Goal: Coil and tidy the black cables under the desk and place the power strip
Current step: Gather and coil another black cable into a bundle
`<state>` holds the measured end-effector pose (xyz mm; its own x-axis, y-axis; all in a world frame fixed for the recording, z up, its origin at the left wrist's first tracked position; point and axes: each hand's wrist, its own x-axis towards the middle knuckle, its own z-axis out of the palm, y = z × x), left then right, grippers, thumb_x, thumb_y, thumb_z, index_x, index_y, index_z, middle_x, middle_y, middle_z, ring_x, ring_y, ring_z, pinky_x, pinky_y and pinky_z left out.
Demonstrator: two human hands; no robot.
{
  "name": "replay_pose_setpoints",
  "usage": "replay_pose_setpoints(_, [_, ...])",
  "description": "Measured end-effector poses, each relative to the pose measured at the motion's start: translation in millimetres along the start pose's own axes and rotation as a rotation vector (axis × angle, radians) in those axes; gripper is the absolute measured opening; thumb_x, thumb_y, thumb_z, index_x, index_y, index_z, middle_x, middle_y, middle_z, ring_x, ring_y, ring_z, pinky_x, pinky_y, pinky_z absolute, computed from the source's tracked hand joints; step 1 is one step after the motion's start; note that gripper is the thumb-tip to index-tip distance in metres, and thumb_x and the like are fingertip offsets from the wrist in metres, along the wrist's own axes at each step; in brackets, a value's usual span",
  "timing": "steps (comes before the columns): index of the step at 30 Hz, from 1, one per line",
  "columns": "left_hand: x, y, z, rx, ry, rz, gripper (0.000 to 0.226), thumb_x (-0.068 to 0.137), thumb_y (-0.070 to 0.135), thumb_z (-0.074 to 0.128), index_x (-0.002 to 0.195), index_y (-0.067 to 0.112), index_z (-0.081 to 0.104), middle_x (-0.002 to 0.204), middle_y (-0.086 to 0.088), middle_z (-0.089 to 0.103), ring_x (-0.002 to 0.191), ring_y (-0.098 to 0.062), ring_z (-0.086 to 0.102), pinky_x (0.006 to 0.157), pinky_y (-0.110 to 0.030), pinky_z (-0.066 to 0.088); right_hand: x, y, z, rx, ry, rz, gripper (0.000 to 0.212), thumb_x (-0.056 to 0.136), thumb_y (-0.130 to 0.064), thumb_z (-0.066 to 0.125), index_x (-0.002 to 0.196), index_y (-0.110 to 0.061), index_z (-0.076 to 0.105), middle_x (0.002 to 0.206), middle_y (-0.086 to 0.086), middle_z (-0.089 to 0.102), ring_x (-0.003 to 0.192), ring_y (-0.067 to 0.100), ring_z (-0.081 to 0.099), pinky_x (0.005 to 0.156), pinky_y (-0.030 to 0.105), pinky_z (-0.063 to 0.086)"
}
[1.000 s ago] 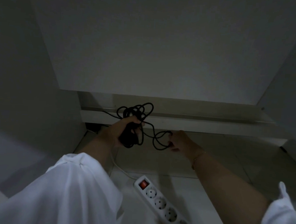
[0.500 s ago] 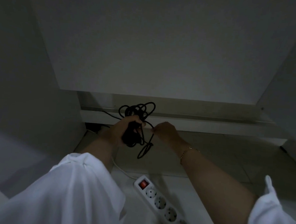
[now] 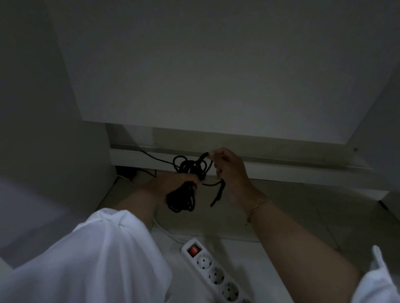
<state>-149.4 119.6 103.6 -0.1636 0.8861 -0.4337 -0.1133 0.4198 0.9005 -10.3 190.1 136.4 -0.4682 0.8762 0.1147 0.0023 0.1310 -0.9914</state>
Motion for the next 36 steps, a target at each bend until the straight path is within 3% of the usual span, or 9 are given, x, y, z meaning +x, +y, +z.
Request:
replay_pose_setpoints(3, [-3, 2, 2, -0.174, 0.035, 0.052, 0.022, 0.092, 0.018, 0.056, 0.072, 0.010, 0.061, 0.051, 0.001, 0.062, 0.052, -0.010, 0.065, 0.048, -0.017, 0.049, 0, 4, -2, -0.055, -0.033, 0.026, 0.022, 0.094, -0.016, 0.054, 0.073, -0.008, 0.058, 0.055, 0.001, 0.041, 0.047, 0.010, 0.036, 0.044, 0.019, 0.030])
replay_pose_setpoints(6, [-5, 9, -4, -0.444, 0.010, 0.105, 0.035, 0.096, 0.021, 0.047, 0.064, 0.012, 0.055, 0.041, 0.002, 0.053, 0.037, -0.009, 0.053, 0.041, -0.017, 0.044, -1, 14, -4, -0.065, -0.168, 0.091, 0.025, 0.093, -0.016, 0.054, 0.069, -0.012, 0.059, 0.053, 0.003, 0.049, 0.046, 0.014, 0.045, 0.044, 0.019, 0.037])
replay_pose_setpoints(9, [-5, 15, -13, -0.589, 0.037, 0.265, 0.024, 0.099, 0.018, 0.040, 0.076, 0.018, 0.048, 0.039, 0.008, 0.041, 0.033, -0.005, 0.044, 0.041, -0.015, 0.040, -1, 24, -5, -0.216, -0.342, 0.221, 0.026, 0.094, -0.019, 0.053, 0.070, -0.013, 0.061, 0.042, -0.007, 0.060, 0.039, 0.003, 0.056, 0.046, 0.015, 0.045])
replay_pose_setpoints(13, [-10, 14, -18, -0.514, 0.037, 0.306, 0.027, 0.100, 0.025, 0.039, 0.075, 0.017, 0.046, 0.036, 0.007, 0.038, 0.030, -0.005, 0.038, 0.038, -0.016, 0.036, -3, 27, -7, -0.156, -0.394, 0.266, 0.023, 0.093, -0.017, 0.054, 0.073, -0.015, 0.065, 0.050, -0.009, 0.066, 0.050, 0.002, 0.062, 0.062, 0.018, 0.050])
replay_pose_setpoints(17, [-10, 12, -12, -0.434, 0.125, 0.342, 0.026, 0.098, 0.029, 0.045, 0.078, 0.013, 0.048, 0.037, 0.007, 0.040, 0.030, -0.005, 0.037, 0.035, -0.015, 0.035, -5, 12, -10, 0.142, -0.291, 0.156, 0.026, 0.097, -0.017, 0.046, 0.079, -0.012, 0.065, 0.052, -0.005, 0.060, 0.047, 0.006, 0.057, 0.050, 0.016, 0.044])
replay_pose_setpoints(22, [-4, 9, 0, -0.313, 0.056, 0.347, 0.026, 0.098, 0.029, 0.042, 0.076, 0.017, 0.047, 0.039, 0.008, 0.040, 0.034, -0.005, 0.039, 0.039, -0.015, 0.037, -7, 2, 1, -0.014, -0.264, 0.086, 0.034, 0.099, -0.016, 0.042, 0.069, -0.010, 0.058, 0.036, -0.010, 0.042, 0.032, 0.001, 0.036, 0.039, 0.014, 0.028])
replay_pose_setpoints(27, [-2, 12, 13, -0.215, -0.006, 0.341, 0.030, 0.095, 0.026, 0.048, 0.067, 0.016, 0.046, 0.042, 0.009, 0.040, 0.037, -0.005, 0.040, 0.043, -0.015, 0.038, -12, -7, 5, -0.079, -0.254, 0.075, 0.034, 0.095, -0.006, 0.046, 0.062, -0.011, 0.053, 0.031, -0.011, 0.044, 0.029, -0.002, 0.034, 0.039, 0.012, 0.027])
replay_pose_setpoints(31, [-2, 16, 15, -0.134, 0.065, 0.344, 0.028, 0.091, 0.022, 0.058, 0.065, 0.013, 0.051, 0.041, 0.005, 0.042, 0.036, -0.007, 0.040, 0.042, -0.018, 0.039, -13, -12, 4, -0.367, -0.216, -0.029, 0.036, 0.094, -0.009, 0.046, 0.060, -0.017, 0.050, 0.054, -0.008, 0.054, 0.060, 0.006, 0.051, 0.051, 0.015, 0.032])
replay_pose_setpoints(36, [6, 17, 18, -0.202, 0.147, 0.312, 0.040, 0.092, 0.022, 0.058, 0.053, 0.013, 0.054, 0.039, 0.001, 0.044, 0.034, -0.012, 0.042, 0.041, -0.019, 0.040, -13, -6, 8, -0.567, -0.210, -0.103, 0.025, 0.098, -0.020, 0.041, 0.081, -0.010, 0.057, 0.088, 0.006, 0.060, 0.082, 0.018, 0.054, 0.055, 0.013, 0.033])
